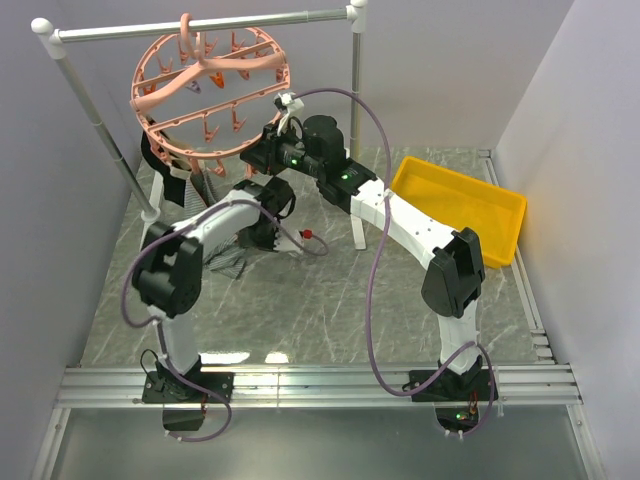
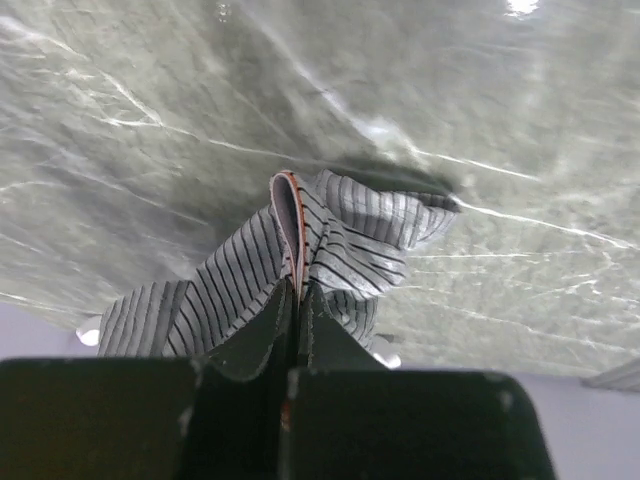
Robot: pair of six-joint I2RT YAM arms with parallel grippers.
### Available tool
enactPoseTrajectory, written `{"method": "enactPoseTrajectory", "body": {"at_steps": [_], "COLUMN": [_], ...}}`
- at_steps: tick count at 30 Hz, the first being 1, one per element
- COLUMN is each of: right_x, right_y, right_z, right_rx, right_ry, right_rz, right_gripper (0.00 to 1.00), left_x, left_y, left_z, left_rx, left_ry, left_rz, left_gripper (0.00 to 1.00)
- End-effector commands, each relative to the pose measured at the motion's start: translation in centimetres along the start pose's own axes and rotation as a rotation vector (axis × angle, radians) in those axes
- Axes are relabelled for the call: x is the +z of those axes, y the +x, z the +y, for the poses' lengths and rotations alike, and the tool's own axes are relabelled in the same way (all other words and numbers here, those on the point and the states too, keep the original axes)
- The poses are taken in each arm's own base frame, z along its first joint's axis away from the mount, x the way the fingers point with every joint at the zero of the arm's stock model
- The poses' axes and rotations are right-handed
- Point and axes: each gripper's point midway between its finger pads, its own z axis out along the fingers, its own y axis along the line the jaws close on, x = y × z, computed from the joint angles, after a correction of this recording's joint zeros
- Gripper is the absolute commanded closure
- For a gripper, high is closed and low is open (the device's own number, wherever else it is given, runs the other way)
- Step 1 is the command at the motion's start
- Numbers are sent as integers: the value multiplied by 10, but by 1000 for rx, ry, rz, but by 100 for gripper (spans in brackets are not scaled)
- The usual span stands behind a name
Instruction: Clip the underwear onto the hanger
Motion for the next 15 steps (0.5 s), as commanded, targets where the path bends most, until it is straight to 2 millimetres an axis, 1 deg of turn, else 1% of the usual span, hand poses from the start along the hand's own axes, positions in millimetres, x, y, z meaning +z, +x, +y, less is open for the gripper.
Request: {"method": "enactPoseTrajectory", "body": {"at_steps": [1,2,3,5,6,7,8,9,10,11,12,13,14,15], "right_x": [-17,-17,-16,-16,-16,-16,-16,-16,-16,-15,-16,-16,-15,-15], "right_y": [-45,-46,-45,-46,-46,-46,-47,-47,-47,-48,-48,-49,-48,-49], "right_z": [19,18,18,17,17,17,17,16,17,16,16,15,16,15], "right_rx": [-21,-20,-16,-12,-8,-6,-6,-3,-3,-4,-2,-2,-1,2], "right_ry": [-15,-12,-9,-9,-9,-9,-9,-7,-8,-7,-5,-4,-6,-3], "right_rz": [-91,-92,-91,-93,-93,-93,-95,-96,-95,-97,-96,-98,-98,-99], "right_gripper": [100,100,100,100,100,100,100,100,100,100,100,100,100,100], "left_x": [-32,-33,-35,-39,-34,-46,-51,-48,-59,-56,-60,-70,-73,-72], "left_y": [-13,-13,-10,-15,-18,-18,-21,-22,-23,-25,-25,-27,-27,-29], "left_z": [6,4,-5,-3,-12,-12,-8,-14,-15,-19,-19,-21,-22,-25], "left_rx": [55,62,83,92,109,113,118,137,140,153,158,167,171,188], "left_ry": [-148,-163,-181,-235,-231,-278,-318,-321,-361,-372,-395,-430,-447,-462], "left_rz": [-161,-179,-194,-246,-271,-304,-335,-348,-383,-399,-415,-449,-466,-483], "left_gripper": [100,100,99,99,99,99,100,99,99,100,99,99,100,99]}}
